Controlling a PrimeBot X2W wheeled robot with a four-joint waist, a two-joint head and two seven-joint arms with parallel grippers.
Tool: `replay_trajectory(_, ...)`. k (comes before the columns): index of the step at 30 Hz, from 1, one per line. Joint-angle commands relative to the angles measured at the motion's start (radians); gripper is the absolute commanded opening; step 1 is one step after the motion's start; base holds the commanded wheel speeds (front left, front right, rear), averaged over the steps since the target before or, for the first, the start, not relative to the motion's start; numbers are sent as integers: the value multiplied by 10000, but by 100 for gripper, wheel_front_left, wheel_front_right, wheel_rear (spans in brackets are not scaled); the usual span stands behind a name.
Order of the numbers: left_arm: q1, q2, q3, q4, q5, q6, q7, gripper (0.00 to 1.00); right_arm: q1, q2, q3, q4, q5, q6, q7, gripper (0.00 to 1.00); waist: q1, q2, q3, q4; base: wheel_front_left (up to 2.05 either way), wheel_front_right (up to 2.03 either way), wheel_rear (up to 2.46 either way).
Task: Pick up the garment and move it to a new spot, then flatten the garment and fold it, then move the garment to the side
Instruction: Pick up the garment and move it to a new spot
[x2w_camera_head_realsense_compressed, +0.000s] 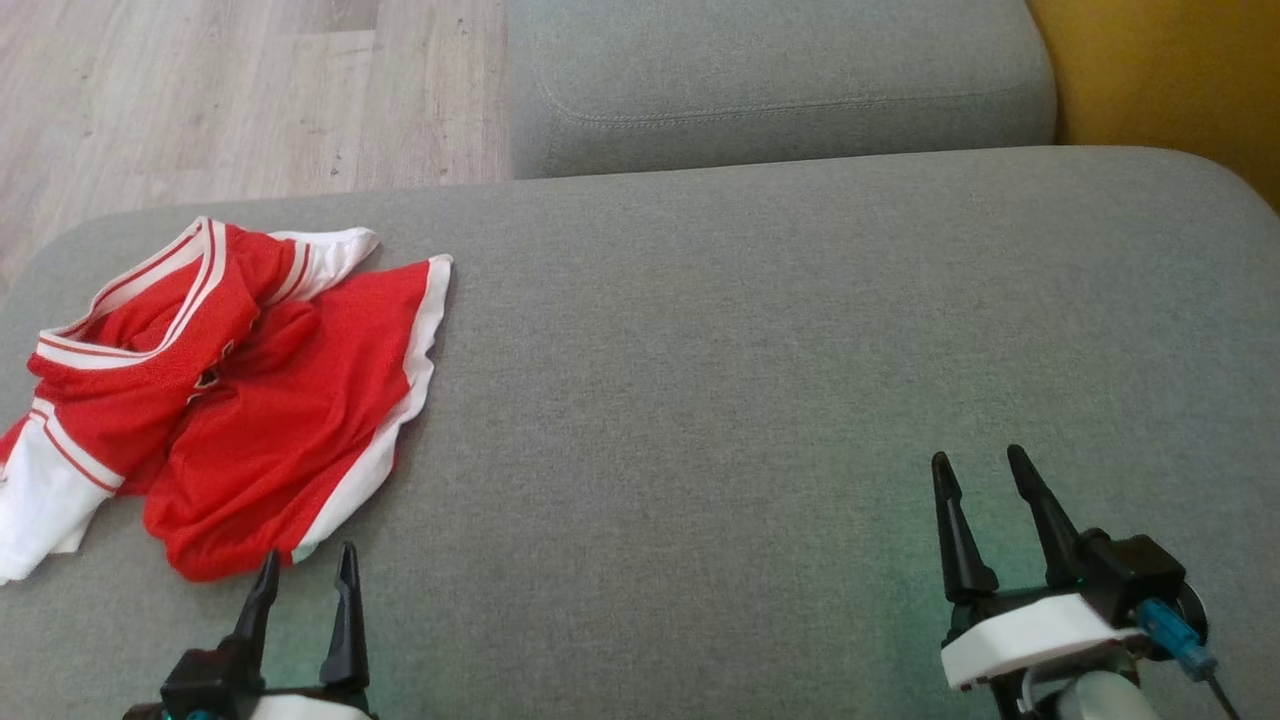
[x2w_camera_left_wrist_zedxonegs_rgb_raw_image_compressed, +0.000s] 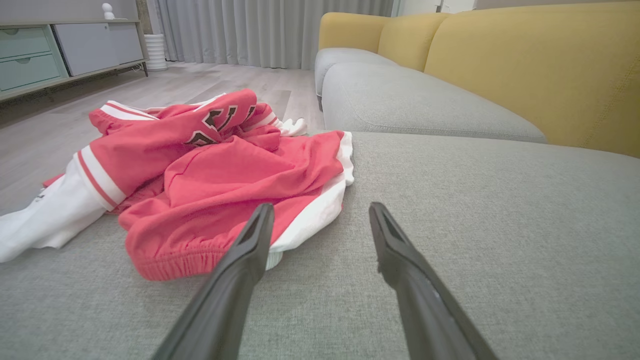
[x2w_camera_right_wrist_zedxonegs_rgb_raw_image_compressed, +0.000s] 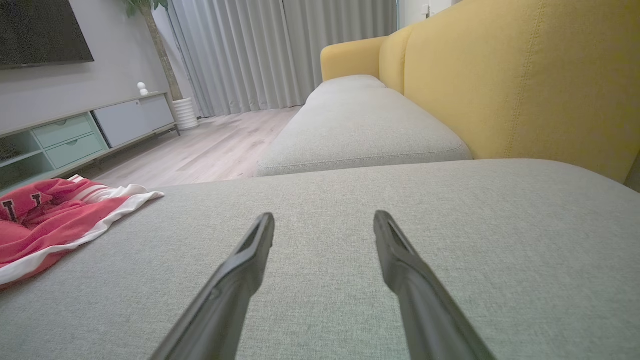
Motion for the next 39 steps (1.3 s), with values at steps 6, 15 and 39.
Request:
replay_trajectory(6, -496, 90, 252, -190, 74, 16, -122, 100, -6, -87, 157, -291, 41, 79, -120, 100, 0, 0, -82, 641, 0, 0, 0)
replay_trajectory(15, -276, 293, 195, -129, 37, 8, -122, 100, 72, -87, 460, -327, 191, 79, -120, 100, 0, 0, -280, 2781, 0, 0, 0)
replay_trajectory(39, -3191, 1983, 36, -1528, -1892, 4, 1238, 100, -1253, -359, 977, -686, -527, 79, -120, 100, 0, 0, 2889, 2127, 0, 0, 0)
